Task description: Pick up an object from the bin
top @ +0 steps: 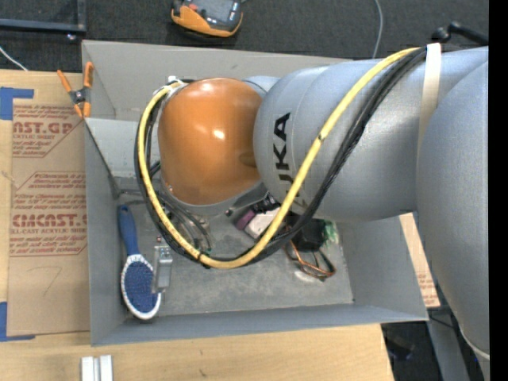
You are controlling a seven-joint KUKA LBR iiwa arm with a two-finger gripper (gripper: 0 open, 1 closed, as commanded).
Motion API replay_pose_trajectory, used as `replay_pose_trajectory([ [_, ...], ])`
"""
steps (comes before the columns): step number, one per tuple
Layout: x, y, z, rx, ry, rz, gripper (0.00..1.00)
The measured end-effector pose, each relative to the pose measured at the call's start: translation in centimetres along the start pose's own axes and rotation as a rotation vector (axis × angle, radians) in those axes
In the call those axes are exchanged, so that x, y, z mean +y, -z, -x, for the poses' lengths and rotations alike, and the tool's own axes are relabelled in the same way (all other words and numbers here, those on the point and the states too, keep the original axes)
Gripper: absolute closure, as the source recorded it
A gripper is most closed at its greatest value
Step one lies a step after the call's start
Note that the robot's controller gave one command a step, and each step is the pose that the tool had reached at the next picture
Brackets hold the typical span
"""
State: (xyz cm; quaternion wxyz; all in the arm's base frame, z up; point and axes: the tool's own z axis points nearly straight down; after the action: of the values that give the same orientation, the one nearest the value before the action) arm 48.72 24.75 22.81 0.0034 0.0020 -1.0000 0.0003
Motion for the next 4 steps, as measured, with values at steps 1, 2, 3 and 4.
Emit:
replay_pose_trajectory([
  [1,-0.2,0.5,0.2,-0.008,-0.003,0.002,0.0],
  [2,-0.6,-7.0,-0.8,0.003,0.391,0.0,0.0],
  [3,0.1,-6.8,-0.6,-0.01,0.696,0.001,0.0],
  [4,-0.2,-8.6,-0.1,0.003,0.687,0.003,0.0],
])
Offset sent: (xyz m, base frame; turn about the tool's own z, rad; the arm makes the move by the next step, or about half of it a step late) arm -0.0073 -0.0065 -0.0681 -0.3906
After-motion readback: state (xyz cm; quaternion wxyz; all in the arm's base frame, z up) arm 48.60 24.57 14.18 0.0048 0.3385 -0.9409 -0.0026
